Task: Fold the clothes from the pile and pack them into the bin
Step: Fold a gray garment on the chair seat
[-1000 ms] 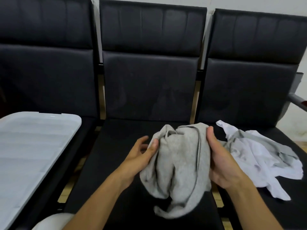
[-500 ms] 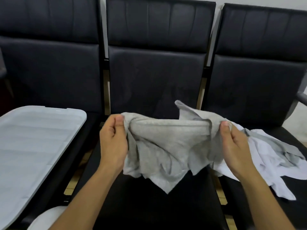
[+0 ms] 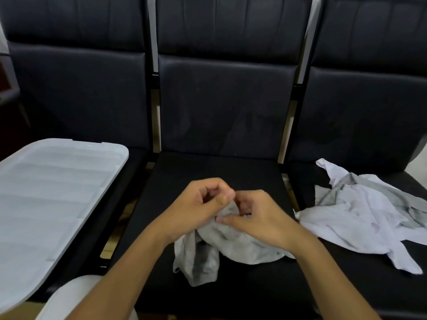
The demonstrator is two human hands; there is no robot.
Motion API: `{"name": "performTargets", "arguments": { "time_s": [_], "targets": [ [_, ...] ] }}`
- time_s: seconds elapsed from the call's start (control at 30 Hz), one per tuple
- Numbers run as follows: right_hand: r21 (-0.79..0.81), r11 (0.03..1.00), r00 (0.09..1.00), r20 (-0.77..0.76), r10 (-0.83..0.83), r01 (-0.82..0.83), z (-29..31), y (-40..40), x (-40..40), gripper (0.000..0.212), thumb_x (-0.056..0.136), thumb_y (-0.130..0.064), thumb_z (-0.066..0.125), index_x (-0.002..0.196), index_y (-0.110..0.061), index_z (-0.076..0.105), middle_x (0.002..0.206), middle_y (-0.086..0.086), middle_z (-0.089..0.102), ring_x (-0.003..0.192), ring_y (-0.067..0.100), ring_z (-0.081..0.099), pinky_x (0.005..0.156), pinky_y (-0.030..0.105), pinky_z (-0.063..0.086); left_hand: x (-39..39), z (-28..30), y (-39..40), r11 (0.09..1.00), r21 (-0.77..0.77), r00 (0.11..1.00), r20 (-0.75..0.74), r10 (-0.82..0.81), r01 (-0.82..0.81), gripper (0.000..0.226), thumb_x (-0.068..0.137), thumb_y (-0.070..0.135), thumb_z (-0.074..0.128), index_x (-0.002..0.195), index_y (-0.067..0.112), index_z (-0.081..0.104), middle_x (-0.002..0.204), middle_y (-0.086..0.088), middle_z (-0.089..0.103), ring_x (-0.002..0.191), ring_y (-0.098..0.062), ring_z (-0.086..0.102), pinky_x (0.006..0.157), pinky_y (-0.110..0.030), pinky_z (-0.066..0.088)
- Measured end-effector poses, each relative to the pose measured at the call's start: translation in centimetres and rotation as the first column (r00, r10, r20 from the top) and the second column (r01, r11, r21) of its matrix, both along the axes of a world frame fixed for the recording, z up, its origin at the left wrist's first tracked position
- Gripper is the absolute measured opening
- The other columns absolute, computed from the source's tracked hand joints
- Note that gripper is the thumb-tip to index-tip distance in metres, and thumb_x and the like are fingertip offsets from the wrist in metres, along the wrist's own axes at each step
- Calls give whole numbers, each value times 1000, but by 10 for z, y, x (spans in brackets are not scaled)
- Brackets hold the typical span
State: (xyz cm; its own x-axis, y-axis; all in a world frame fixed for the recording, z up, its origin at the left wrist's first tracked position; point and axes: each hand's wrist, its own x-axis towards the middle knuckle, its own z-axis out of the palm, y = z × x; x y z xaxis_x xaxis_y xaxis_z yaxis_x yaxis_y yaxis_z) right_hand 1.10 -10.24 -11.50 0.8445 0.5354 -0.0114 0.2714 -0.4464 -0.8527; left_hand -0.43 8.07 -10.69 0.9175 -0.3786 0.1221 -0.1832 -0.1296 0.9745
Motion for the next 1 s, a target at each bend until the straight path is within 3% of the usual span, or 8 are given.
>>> {"name": "performTargets", "arguments": {
  "time_s": [0.13,0.3,0.43,0.57,0.73,0.8,0.9,1.0],
  "targets": [
    [158,960,963,97,-250,233,5,-5,4,54,96,-32,62,47,-20,42,44,-7,34,43,6,32,46,29,30,7,-17,15,954,271,992,57,114,-125,16,84,16,76,96,22,67,90,1,67,85,-15,66,75,-39,58],
    [397,870,956,-129,-262,292,16,-17,6,60,94,-37,62,63,8,38,57,20,32,55,25,31,60,15,45,15,-29,30,660,422,778,434,454,-621,21,81,2,65,91,21,66,89,7,54,78,-13,57,71,-41,53],
    [487,827,933,-340,-118,282,18,-12,2,58,85,-40,69,79,15,48,79,21,51,75,32,46,61,27,46,16,-27,38,527,316,613,351,708,-789,35,81,0,64,107,22,57,102,4,49,93,-19,56,73,-33,50],
    [592,726,886,-460,-52,350,26,0,-5,35,94,-30,59,76,0,61,76,15,60,72,27,60,59,27,51,12,-21,25,577,390,695,348,629,-717,65,74,27,81,126,32,42,119,6,42,112,-16,44,96,-37,38],
    [737,553,864,-500,59,389,30,17,-8,32,101,-25,47,101,3,63,103,21,70,102,28,70,82,30,59,-11,-3,5,830,-208,774,298,558,-518,48,79,27,72,120,33,49,105,4,52,96,-13,54,86,-28,48],
    [756,548,875,-477,86,358,29,23,-12,38,103,-25,46,116,9,57,117,29,65,112,36,65,93,39,57,-15,-2,1,878,-201,802,358,478,-434,45,77,26,74,115,27,51,100,3,54,93,-16,58,83,-28,51],
    [694,675,945,-326,-16,250,32,36,-21,34,102,-25,48,108,6,61,102,23,68,97,36,68,88,46,58,-14,-8,-9,880,-30,730,546,412,-474,32,81,26,74,106,23,55,101,4,57,92,-16,59,78,-20,48],
    [351,925,955,198,-222,142,31,39,-23,29,100,-30,53,82,-8,63,79,-1,62,73,15,61,66,27,53,-7,-15,-8,813,-20,565,709,422,-582,13,93,19,62,102,10,67,99,2,61,87,-12,60,76,-26,50]
  ]
}}
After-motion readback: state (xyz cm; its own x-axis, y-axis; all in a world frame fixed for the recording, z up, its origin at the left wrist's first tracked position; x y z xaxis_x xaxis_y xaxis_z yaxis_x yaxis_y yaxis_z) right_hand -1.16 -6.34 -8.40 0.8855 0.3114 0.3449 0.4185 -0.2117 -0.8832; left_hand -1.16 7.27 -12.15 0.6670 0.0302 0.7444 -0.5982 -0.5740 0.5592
